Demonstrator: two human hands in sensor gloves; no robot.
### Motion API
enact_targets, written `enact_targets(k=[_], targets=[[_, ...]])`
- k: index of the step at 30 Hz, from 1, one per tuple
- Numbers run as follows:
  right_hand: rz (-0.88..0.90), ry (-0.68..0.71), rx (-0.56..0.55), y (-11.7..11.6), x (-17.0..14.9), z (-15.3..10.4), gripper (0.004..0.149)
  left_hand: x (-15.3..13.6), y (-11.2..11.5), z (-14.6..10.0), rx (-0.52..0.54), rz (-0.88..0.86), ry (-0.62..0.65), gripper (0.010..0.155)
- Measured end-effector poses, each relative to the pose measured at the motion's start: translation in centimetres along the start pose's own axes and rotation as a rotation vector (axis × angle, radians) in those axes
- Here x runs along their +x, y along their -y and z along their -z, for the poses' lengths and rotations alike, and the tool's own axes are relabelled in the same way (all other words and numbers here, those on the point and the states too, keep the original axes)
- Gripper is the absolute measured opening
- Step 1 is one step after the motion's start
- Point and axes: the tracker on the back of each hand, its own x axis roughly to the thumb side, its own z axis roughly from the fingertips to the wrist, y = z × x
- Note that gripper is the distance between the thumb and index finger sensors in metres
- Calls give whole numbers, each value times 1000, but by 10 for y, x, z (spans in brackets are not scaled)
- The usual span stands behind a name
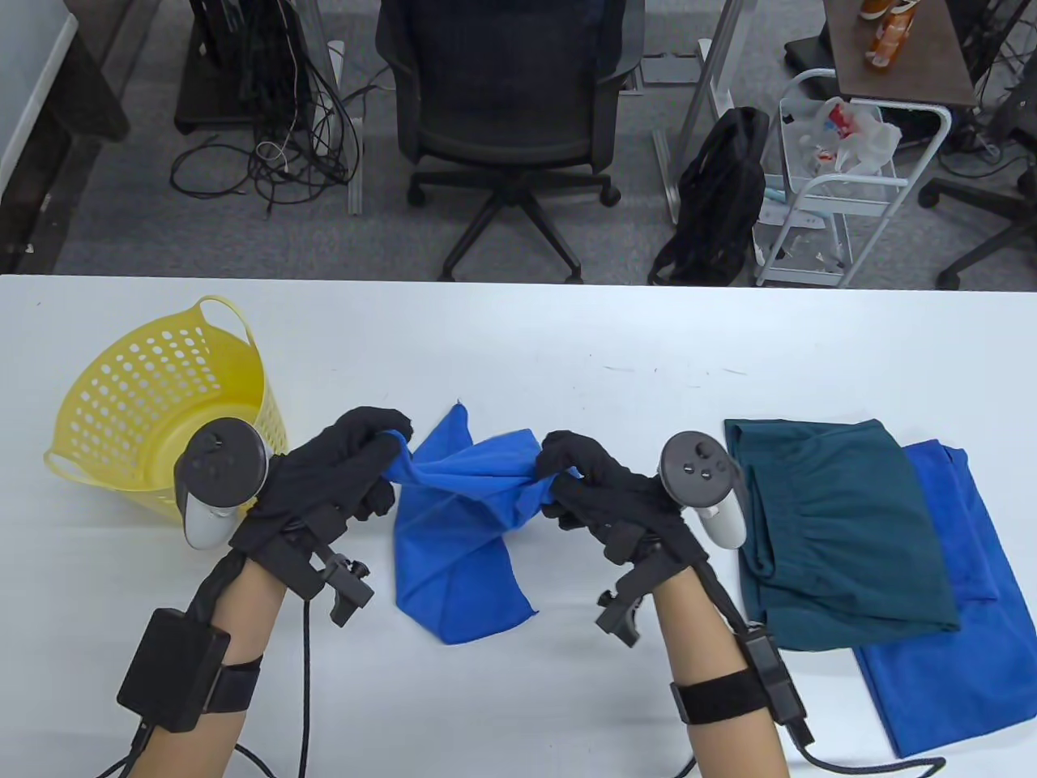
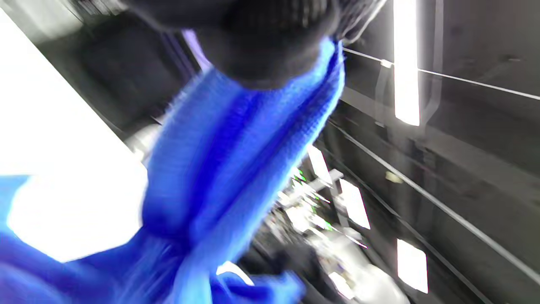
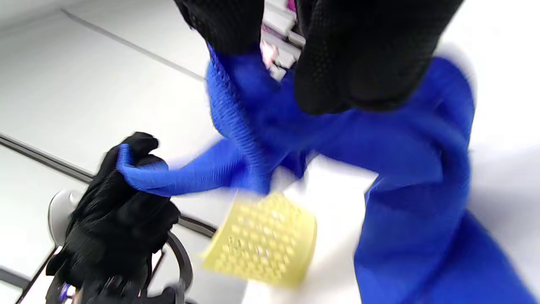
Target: Fold and stack clothes and towels from laundry basket
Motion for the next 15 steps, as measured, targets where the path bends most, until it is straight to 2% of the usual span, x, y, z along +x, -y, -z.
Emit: enact_targets(k=[2, 3, 5, 6, 7, 8, 9, 10, 11, 12, 14, 15], targets=[[-2, -157, -169, 27, -6, -8, 40, -2, -15, 7, -29, 234, -221, 45], [55, -226, -182, 36, -11, -6, 40, -5, -16, 12, -58, 276, -283, 45], [202, -351, -95, 45, -32, 8, 40, -21, -4, 38, -191, 290, -462, 46], [283, -515, -55, 45, -50, 27, 40, -39, 10, 64, -292, 264, -586, 46], [231, -607, -148, 48, -52, 38, 40, -54, 21, 88, -360, 237, -699, 46], [89, -542, -390, 56, -32, 45, 40, -50, 16, 105, -247, 178, -612, 46], [29, -398, -586, 62, -10, 47, 40, -39, 8, 111, -64, 145, -482, 46], [-45, -43, -864, 72, 32, 48, 40, -10, -10, 116, 320, 105, -237, 45], [-108, 169, -969, 82, 60, 45, 40, 14, -27, 117, 531, 93, -62, 45], [-164, 397, -1002, 94, 102, 31, 40, 53, -57, 113, 646, 102, 223, 45], [-175, 643, -972, 101, 153, -2, 40, 105, -92, 90, 674, 128, 459, 45], [-221, 707, -963, 101, 166, -20, 40, 122, -104, 73, 676, 208, 551, 45]])
